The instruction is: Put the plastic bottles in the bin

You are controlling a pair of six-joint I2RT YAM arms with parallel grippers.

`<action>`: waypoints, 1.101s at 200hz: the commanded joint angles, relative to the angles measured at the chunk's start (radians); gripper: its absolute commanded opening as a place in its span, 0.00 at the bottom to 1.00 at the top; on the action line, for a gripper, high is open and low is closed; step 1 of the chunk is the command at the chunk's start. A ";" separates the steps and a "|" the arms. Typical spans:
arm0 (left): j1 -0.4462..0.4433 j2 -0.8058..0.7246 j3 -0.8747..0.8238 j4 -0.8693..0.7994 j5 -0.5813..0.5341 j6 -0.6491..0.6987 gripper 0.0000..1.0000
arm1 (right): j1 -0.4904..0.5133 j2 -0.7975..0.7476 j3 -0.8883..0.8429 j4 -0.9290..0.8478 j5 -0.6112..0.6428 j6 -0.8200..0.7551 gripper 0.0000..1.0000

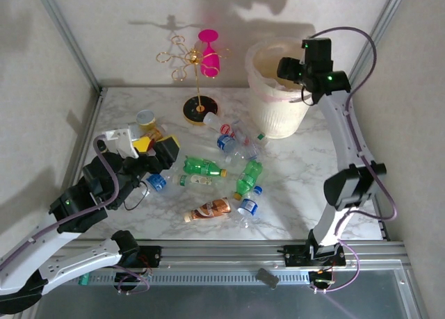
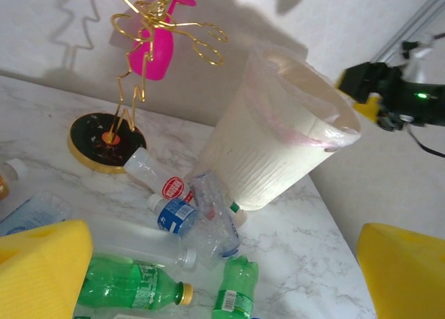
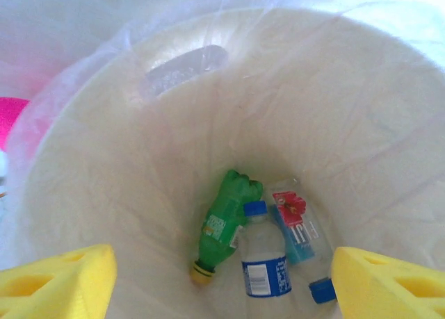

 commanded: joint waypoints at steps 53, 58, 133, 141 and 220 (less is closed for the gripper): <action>0.011 0.132 0.006 -0.179 -0.178 -0.147 0.97 | 0.238 -0.402 -0.354 0.169 0.093 -0.044 0.74; 0.016 0.151 0.007 -0.195 -0.177 -0.166 0.97 | 0.261 -0.421 -0.380 0.172 0.093 -0.047 0.74; 0.379 0.308 -0.189 -0.176 0.128 -0.199 0.96 | 0.383 -0.601 -0.718 0.214 -0.027 0.001 0.73; 0.406 0.325 -0.210 -0.146 0.158 -0.189 0.96 | 0.386 -0.610 -0.743 0.228 -0.036 0.006 0.73; 0.466 0.515 -0.235 0.021 0.236 -0.023 0.91 | 0.386 -0.638 -0.853 0.329 -0.177 0.019 0.75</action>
